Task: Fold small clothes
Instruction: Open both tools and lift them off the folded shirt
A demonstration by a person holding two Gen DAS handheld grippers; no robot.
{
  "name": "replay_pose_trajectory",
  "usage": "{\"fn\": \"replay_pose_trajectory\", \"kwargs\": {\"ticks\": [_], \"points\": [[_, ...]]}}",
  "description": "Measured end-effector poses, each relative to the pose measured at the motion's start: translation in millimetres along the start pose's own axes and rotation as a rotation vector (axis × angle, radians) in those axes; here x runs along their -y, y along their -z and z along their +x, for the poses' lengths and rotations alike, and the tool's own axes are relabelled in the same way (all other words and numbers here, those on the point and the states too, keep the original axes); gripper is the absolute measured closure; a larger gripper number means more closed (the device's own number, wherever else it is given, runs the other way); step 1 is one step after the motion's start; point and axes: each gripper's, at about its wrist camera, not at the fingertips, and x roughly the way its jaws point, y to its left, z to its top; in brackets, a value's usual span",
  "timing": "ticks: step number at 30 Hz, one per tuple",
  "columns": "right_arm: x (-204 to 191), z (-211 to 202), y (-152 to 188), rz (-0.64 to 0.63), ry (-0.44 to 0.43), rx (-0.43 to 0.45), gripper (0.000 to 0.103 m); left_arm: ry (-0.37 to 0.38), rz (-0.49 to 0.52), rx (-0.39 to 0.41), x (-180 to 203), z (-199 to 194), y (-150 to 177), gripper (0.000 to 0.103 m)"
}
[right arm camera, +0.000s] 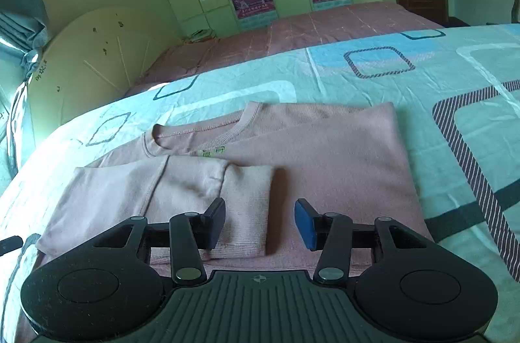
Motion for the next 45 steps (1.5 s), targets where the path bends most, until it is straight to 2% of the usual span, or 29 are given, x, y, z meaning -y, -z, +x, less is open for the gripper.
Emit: {"fn": "replay_pose_trajectory", "kwargs": {"ticks": [1, 4, 5, 6, 8, 11, 13, 15, 18, 21, 23, 25, 27, 29, 31, 33, 36, 39, 40, 41, 42, 43, 45], "points": [[-4.6, 6.0, -0.9, -0.014, -0.009, -0.017, 0.073, 0.009, 0.017, -0.010, 7.1, 8.2, -0.5, 0.058], [-18.2, 27.0, 6.3, -0.063, 0.000, -0.091, 0.074, 0.036, 0.069, -0.062, 27.4, 37.1, 5.5, 0.059], [-20.3, 36.2, 13.1, -0.086, 0.029, -0.148, 0.074, 0.032, 0.083, -0.104, 30.6, 47.0, 10.0, 0.058], [-22.3, 38.2, 18.0, -0.116, 0.041, -0.153, 0.074, 0.023, 0.104, -0.116, 32.4, 52.9, 15.2, 0.057], [-24.7, 32.9, 17.2, -0.134, 0.048, -0.144, 0.074, 0.030, 0.113, -0.129, 33.1, 53.2, 11.7, 0.056], [-19.7, 24.0, 8.6, -0.118, 0.050, -0.049, 0.074, 0.057, 0.071, -0.110, 24.4, 60.2, -7.5, 0.055], [-13.7, 32.7, -3.4, -0.068, 0.046, -0.031, 0.074, 0.058, 0.074, -0.107, 21.7, 76.0, -22.8, 0.055], [-14.6, 46.5, -14.5, -0.071, 0.051, -0.027, 0.074, 0.074, 0.086, -0.124, 19.0, 102.8, -40.9, 0.055], [-9.6, 72.9, -30.0, -0.077, 0.127, -0.042, 0.074, 0.071, 0.092, -0.143, 11.6, 144.1, -61.7, 0.055], [11.3, 95.2, -41.7, -0.035, 0.269, -0.068, 0.074, 0.040, 0.120, -0.129, 6.9, 169.9, -80.0, 0.056], [20.5, 99.4, -45.6, -0.013, 0.277, -0.065, 0.074, 0.031, 0.116, -0.125, 4.2, 180.3, -88.9, 0.056], [13.8, 94.5, -49.9, -0.026, 0.299, -0.038, 0.074, 0.027, 0.103, -0.125, 4.7, 181.4, -90.9, 0.055], [-4.8, 86.2, -50.7, -0.024, 0.223, 0.005, 0.074, 0.035, 0.123, -0.099, 16.5, 170.1, -89.0, 0.053], [-38.7, 90.1, -47.6, -0.079, 0.134, 0.012, 0.073, 0.058, 0.138, -0.081, 33.3, 163.0, -84.8, 0.048], [-74.7, 100.8, -41.8, -0.129, 0.056, 0.010, 0.045, 0.069, 0.148, -0.081, 50.8, 163.0, -78.7, 0.039], [-108.1, 114.0, -35.7, -0.170, -0.011, -0.011, 0.044, 0.076, 0.160, -0.084, 65.3, 165.8, -72.4, 0.037], [-135.4, 131.7, -25.1, -0.246, -0.070, -0.079, 0.045, 0.058, 0.175, -0.087, 67.8, 167.2, -64.6, 0.037], [-127.4, 134.1, -15.0, -0.328, -0.036, -0.106, 0.046, -0.019, 0.184, -0.080, 43.3, 160.1, -57.9, 0.037], [-114.7, 129.2, -14.6, -0.328, 0.015, -0.094, 0.046, -0.036, 0.183, -0.074, 32.1, 156.3, -55.5, 0.038], [-94.1, 123.8, -14.6, -0.302, 0.092, -0.086, 0.046, -0.002, 0.176, -0.055, 20.3, 149.6, -52.7, 0.038], [-71.6, 117.4, -14.1, -0.255, 0.129, -0.084, 0.046, -0.013, 0.167, -0.042, 15.1, 144.3, -50.9, 0.037], [-52.3, 109.9, -13.4, -0.213, 0.094, -0.072, 0.060, -0.043, 0.175, -0.051, 13.9, 144.0, -49.4, 0.035], [-42.3, 100.8, -14.9, -0.212, 0.089, -0.074, 0.070, -0.051, 0.199, -0.041, 16.5, 143.8, -47.6, 0.035]]}}
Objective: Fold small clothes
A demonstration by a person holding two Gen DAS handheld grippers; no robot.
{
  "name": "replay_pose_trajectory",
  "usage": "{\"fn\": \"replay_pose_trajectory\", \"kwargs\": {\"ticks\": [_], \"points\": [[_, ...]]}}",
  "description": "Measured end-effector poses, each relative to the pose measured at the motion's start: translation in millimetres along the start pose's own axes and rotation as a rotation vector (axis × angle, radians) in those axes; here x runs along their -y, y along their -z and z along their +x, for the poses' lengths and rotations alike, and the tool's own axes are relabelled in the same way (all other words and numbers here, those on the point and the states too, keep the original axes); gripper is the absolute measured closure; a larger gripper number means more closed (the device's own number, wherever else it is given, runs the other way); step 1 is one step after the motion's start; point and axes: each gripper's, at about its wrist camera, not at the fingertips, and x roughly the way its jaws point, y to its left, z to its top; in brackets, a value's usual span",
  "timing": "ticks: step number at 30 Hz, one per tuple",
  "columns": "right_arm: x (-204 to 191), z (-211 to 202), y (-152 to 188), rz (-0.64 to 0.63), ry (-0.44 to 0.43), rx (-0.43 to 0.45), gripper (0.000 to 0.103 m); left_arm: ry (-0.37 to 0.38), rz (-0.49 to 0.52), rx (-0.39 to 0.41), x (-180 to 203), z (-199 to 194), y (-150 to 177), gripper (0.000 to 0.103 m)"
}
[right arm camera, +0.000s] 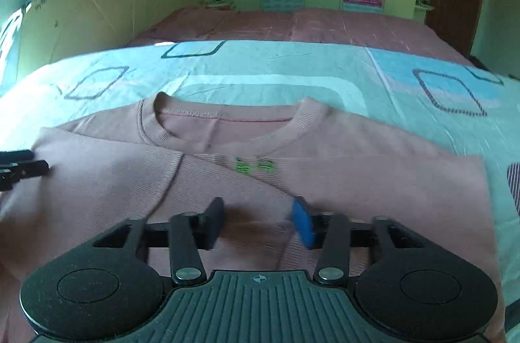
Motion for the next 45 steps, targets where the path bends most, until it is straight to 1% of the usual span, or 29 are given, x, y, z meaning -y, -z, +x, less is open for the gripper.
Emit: {"fn": "replay_pose_trajectory", "kwargs": {"ticks": [2, 4, 6, 7, 8, 10, 11, 12, 13, 14, 15, 17, 19, 20, 22, 25, 32, 34, 35, 36, 37, 38, 39, 42, 45], "points": [[-2.5, -7.4, -5.4, 0.008, 0.018, 0.019, 0.069, -0.025, -0.022, -0.001, 5.2, -3.0, -4.8, 0.035], [-5.4, -16.8, -8.4, 0.026, 0.001, 0.049, 0.069, -0.038, -0.042, 0.029, 12.8, -15.8, -7.8, 0.033], [-10.8, -28.7, -6.8, 0.026, -0.003, 0.061, 0.069, -0.003, -0.089, 0.065, 20.0, -37.4, -4.3, 0.030], [-11.5, -32.5, -4.0, 0.030, -0.011, 0.063, 0.069, 0.015, -0.108, 0.065, 24.9, -45.5, -0.6, 0.029], [-12.4, -40.0, 2.0, 0.033, -0.025, 0.059, 0.069, 0.029, -0.107, 0.062, 32.3, -53.4, 4.2, 0.030], [-16.0, -43.5, 13.6, 0.012, -0.020, 0.038, 0.069, 0.014, -0.072, 0.051, 45.9, -61.7, 14.5, 0.030], [-15.7, -42.9, 22.0, 0.006, -0.014, 0.018, 0.069, 0.003, -0.056, 0.025, 50.5, -60.7, 22.4, 0.030], [-13.9, -40.8, 30.5, 0.008, 0.003, -0.011, 0.069, -0.005, -0.056, -0.019, 51.8, -54.7, 29.4, 0.030], [-11.6, -39.6, 37.9, 0.011, 0.020, -0.016, 0.069, -0.013, -0.056, -0.058, 52.2, -48.4, 36.6, 0.030], [-9.7, -42.6, 44.9, 0.007, 0.019, 0.012, 0.069, -0.027, -0.018, -0.027, 55.8, -49.3, 42.9, 0.029], [-9.6, -45.0, 47.5, 0.005, 0.023, 0.014, 0.069, -0.043, 0.018, -0.029, 59.8, -49.8, 44.7, 0.029], [-14.1, -51.7, 45.7, -0.001, 0.037, 0.021, 0.069, -0.051, 0.019, -0.041, 60.3, -50.9, 41.7, 0.029], [-16.7, -60.7, 46.1, -0.016, 0.015, 0.052, 0.069, -0.048, 0.004, -0.045, 58.2, -51.2, 40.7, 0.029], [-16.9, -59.9, 46.6, -0.016, 0.016, 0.041, 0.069, -0.050, 0.003, -0.042, 58.5, -51.2, 41.8, 0.029], [-14.1, -53.2, 50.0, -0.009, 0.030, -0.010, 0.068, -0.058, 0.011, -0.034, 60.5, -52.3, 44.6, 0.029], [-12.2, -54.7, 54.4, -0.008, 0.028, -0.006, 0.066, -0.061, 0.009, -0.026, 60.6, -53.7, 48.0, 0.028], [-17.4, -52.7, 54.8, -0.028, 0.050, -0.015, 0.064, -0.061, 0.025, -0.025, 62.7, -60.2, 53.3, 0.027], [-18.6, -52.0, 54.8, -0.037, 0.052, -0.016, 0.060, -0.060, 0.030, -0.021, 62.5, -61.5, 54.7, 0.025], [-18.8, -53.4, 54.0, -0.034, 0.053, -0.018, 0.059, -0.063, 0.033, -0.024, 62.7, -63.8, 54.0, 0.022], [-18.0, -57.8, 52.8, -0.026, 0.053, -0.017, 0.053, -0.066, 0.036, -0.028, 62.8, -66.8, 53.6, 0.019], [-16.4, -64.2, 52.4, -0.015, 0.052, -0.004, 0.040, -0.077, 0.042, -0.030, 63.1, -71.9, 54.2, 0.012], [-12.6, -75.5, 53.4, 0.000, 0.046, 0.031, 0.033, -0.110, 0.050, -0.025, 62.9, -78.8, 56.3, 0.002], [-7.8, -84.6, 55.5, 0.016, 0.039, 0.050, 0.028, -0.138, 0.054, -0.017, 61.9, -86.1, 59.8, 0.000], [13.2, -109.7, 67.0, 0.071, 0.020, 0.059, 0.028, -0.157, 0.036, -0.046, 50.0, -107.7, 75.9, 0.001], [39.8, -135.1, 86.6, 0.117, 0.012, 0.051, 0.028, -0.154, -0.012, -0.079, 35.8, -136.3, 99.7, 0.006]]}}
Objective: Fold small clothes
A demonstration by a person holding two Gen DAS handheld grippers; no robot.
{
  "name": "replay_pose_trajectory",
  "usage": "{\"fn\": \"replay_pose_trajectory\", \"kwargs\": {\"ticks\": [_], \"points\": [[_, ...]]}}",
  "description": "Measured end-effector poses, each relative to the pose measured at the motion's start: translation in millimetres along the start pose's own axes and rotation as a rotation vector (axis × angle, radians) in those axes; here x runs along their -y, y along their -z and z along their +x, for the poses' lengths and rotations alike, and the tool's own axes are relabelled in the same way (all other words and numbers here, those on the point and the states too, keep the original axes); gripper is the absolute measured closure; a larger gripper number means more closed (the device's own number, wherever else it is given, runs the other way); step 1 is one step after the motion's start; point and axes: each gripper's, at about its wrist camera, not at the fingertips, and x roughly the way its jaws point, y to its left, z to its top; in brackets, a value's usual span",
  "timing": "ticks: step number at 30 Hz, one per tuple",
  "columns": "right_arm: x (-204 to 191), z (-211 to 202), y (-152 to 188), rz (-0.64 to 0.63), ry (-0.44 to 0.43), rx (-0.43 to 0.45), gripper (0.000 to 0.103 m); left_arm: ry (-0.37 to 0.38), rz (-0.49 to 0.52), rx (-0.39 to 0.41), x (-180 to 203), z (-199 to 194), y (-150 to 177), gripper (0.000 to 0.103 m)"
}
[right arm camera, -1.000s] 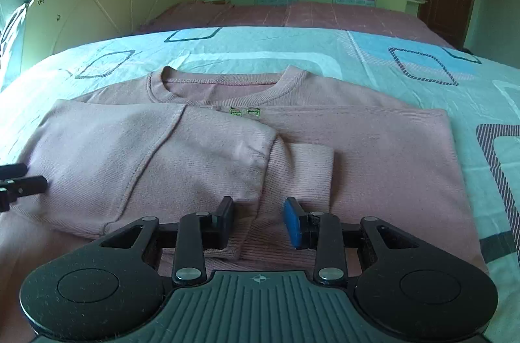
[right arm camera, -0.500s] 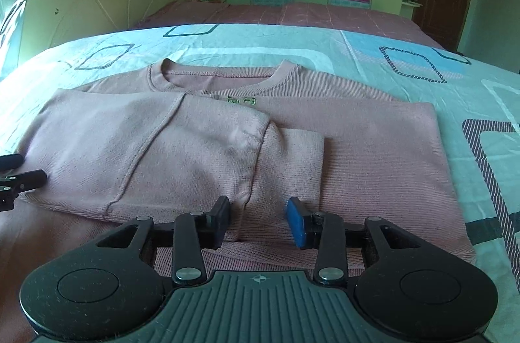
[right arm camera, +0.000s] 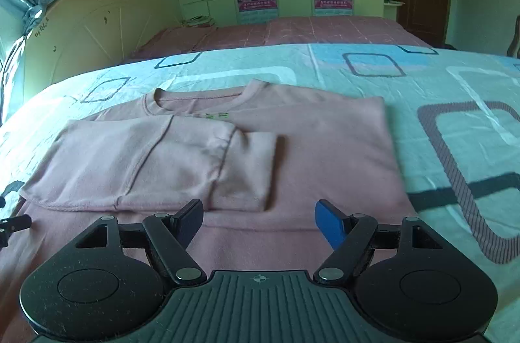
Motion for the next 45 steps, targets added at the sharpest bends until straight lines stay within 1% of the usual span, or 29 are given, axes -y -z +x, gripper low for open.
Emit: {"fn": "replay_pose_trajectory", "kwargs": {"ticks": [2, 3, 7, 9, 11, 14, 15, 17, 20, 24, 26, 27, 29, 30, 31, 32, 33, 34, 35, 36, 37, 38, 39, 40, 41, 42, 43, 44, 45], "points": [[22.5, -18.7, 12.6, 0.038, 0.002, -0.006, 0.028, 0.022, -0.051, -0.029, -11.1, -17.1, 20.1, 0.011], [33.4, -28.2, 19.8, 0.058, -0.001, -0.009, 0.028, 0.032, -0.071, -0.028, -15.1, -26.6, 30.0, 0.012], [74.4, -66.1, 52.3, 0.136, -0.007, -0.015, 0.028, 0.048, -0.077, -0.036, -14.2, -56.8, 60.6, 0.014], [92.4, -84.5, 71.1, 0.187, -0.015, -0.023, 0.028, 0.082, -0.113, -0.055, -12.2, -69.8, 68.8, 0.015], [108.9, -103.6, 89.5, 0.237, -0.032, -0.024, 0.029, 0.110, -0.145, -0.065, -11.0, -81.7, 74.7, 0.022], [129.7, -126.7, 114.7, 0.304, -0.051, -0.027, 0.031, 0.163, -0.223, -0.075, -12.4, -99.8, 89.7, 0.029], [135.8, -134.3, 122.5, 0.331, -0.065, -0.025, 0.031, 0.180, -0.247, -0.074, -13.2, -105.5, 94.9, 0.029], [145.0, -147.3, 136.6, 0.384, -0.114, -0.024, 0.032, 0.220, -0.300, -0.067, -13.9, -117.5, 108.7, 0.032], [149.8, -165.6, 154.4, 0.423, -0.184, -0.034, 0.032, 0.282, -0.371, -0.058, -16.3, -132.4, 125.8, 0.032], [145.5, -180.8, 176.1, 0.480, -0.316, -0.065, 0.032, 0.396, -0.458, -0.068, -19.3, -143.4, 143.2, 0.034], [142.7, -185.4, 185.6, 0.506, -0.385, -0.082, 0.032, 0.440, -0.501, -0.080, -21.1, -141.4, 148.7, 0.042], [140.2, -186.9, 189.3, 0.514, -0.418, -0.086, 0.032, 0.448, -0.518, -0.079, -22.6, -140.9, 150.5, 0.043], [137.1, -187.0, 191.8, 0.522, -0.426, -0.085, 0.033, 0.456, -0.569, -0.082, -27.2, -136.5, 151.7, 0.052], [137.4, -185.9, 191.1, 0.535, -0.431, -0.084, 0.035, 0.459, -0.585, -0.084, -28.7, -134.3, 151.0, 0.053], [138.1, -183.8, 190.2, 0.551, -0.441, -0.091, 0.049, 0.466, -0.594, -0.082, -29.3, -133.3, 151.1, 0.053], [139.1, -179.3, 189.7, 0.566, -0.453, -0.108, 0.058, 0.471, -0.595, -0.084, -28.3, -130.9, 149.5, 0.053], [139.2, -174.7, 188.1, 0.565, -0.451, -0.125, 0.072, 0.473, -0.589, -0.085, -26.6, -129.8, 147.6, 0.054], [137.6, -173.2, 186.4, 0.545, -0.446, -0.137, 0.083, 0.473, -0.571, -0.089, -23.5, -128.1, 144.8, 0.070], [135.4, -173.9, 184.2, 0.517, -0.448, -0.138, 0.087, 0.470, -0.550, -0.099, -19.6, -127.9, 143.2, 0.098], [134.4, -176.9, 182.2, 0.496, -0.455, -0.119, 0.088, 0.460, -0.544, -0.076, -17.6, -132.4, 142.0, 0.099], [136.3, -182.7, 179.5, 0.496, -0.470, -0.091, 0.089, 0.467, -0.550, -0.033, -18.4, -140.0, 141.8, 0.099], [139.8, -190.9, 177.9, 0.500, -0.489, -0.053, 0.089, 0.457, -0.556, 0.003, -20.3, -148.0, 142.3, 0.099], [141.2, -199.1, 176.3, 0.489, -0.499, -0.024, 0.089, 0.433, -0.539, 0.006, -20.2, -150.9, 142.0, 0.099], [140.4, -202.8, 175.5, 0.450, -0.486, -0.012, 0.089, 0.397, -0.489, -0.016, -17.0, -149.0, 142.7, 0.099], [138.6, -199.0, 176.4, 0.411, -0.451, -0.038, 0.089, 0.386, -0.467, -0.052, -13.9, -142.2, 145.3, 0.099], [137.4, -187.4, 180.1, 0.400, -0.419, -0.099, 0.089, 0.382, -0.469, -0.078, -12.1, -135.3, 149.2, 0.099], [136.6, -181.2, 183.3, 0.395, -0.398, -0.131, 0.089, 0.387, -0.482, -0.075, -12.5, -133.3, 151.6, 0.099], [136.7, -180.6, 184.8, 0.402, -0.400, -0.127, 0.089, 0.394, -0.516, -0.062, -15.8, -134.3, 153.7, 0.099], [138.4, -183.6, 185.2, 0.432, -0.419, -0.103, 0.089, 0.402, -0.553, -0.050, -19.2, -136.3, 155.4, 0.099]]}}
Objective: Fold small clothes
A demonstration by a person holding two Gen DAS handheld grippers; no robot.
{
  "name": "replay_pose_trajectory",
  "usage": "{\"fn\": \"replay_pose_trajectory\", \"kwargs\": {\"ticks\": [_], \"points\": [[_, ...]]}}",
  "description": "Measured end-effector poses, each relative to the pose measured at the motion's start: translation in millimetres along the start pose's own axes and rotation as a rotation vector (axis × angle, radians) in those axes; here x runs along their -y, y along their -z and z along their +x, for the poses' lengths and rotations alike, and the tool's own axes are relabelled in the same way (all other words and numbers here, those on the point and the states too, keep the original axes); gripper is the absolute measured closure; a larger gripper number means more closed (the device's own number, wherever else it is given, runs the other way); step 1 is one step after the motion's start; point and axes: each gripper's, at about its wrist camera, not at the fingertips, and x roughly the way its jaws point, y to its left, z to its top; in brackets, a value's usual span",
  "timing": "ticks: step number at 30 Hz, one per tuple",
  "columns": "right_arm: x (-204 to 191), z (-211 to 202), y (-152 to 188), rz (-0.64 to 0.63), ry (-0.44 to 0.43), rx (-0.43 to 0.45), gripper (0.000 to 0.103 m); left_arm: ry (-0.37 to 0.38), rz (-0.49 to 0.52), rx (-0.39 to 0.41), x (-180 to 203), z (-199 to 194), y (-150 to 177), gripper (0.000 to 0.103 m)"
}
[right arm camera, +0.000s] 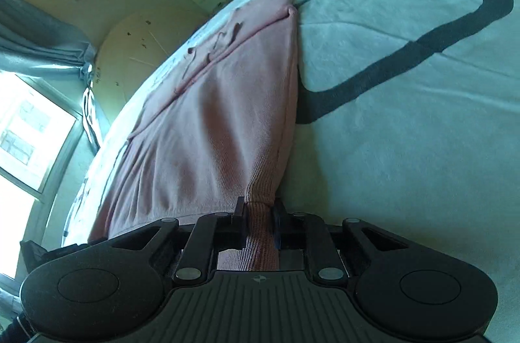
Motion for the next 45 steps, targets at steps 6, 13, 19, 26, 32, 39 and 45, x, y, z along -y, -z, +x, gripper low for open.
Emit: {"fn": "replay_pose_trajectory", "kwargs": {"ticks": [6, 13, 19, 26, 32, 39, 45], "points": [[-17.8, -17.4, -23.4, 0.006, -0.080, 0.104, 0.089, 0.064, -0.087, 0.069, 4.0, -12.3, -4.6, 0.099], [-59.7, -8.2, -89.1, -0.056, -0.089, 0.210, 0.089, 0.170, -0.123, 0.196, 31.0, -8.8, -61.2, 0.099], [-87.9, 31.0, -171.3, -0.076, -0.023, 0.209, 0.089, 0.214, -0.127, 0.225, 52.2, 35.4, -138.7, 0.099], [-80.2, 116.8, -264.0, 0.017, -0.001, 0.172, 0.089, 0.150, -0.143, 0.184, 59.4, 121.5, -230.5, 0.099], [-48.6, 200.0, -311.4, 0.108, 0.067, 0.100, 0.089, 0.068, -0.093, 0.073, 45.2, 207.6, -280.6, 0.099], [-3.2, 255.9, -333.6, 0.210, 0.071, 0.049, 0.083, 0.036, -0.062, -0.014, 23.9, 267.2, -298.0, 0.091], [-4.1, 244.0, -343.6, 0.111, 0.108, 0.157, 0.030, -0.002, 0.081, 0.086, 35.7, 255.6, -305.2, 0.051]]}}
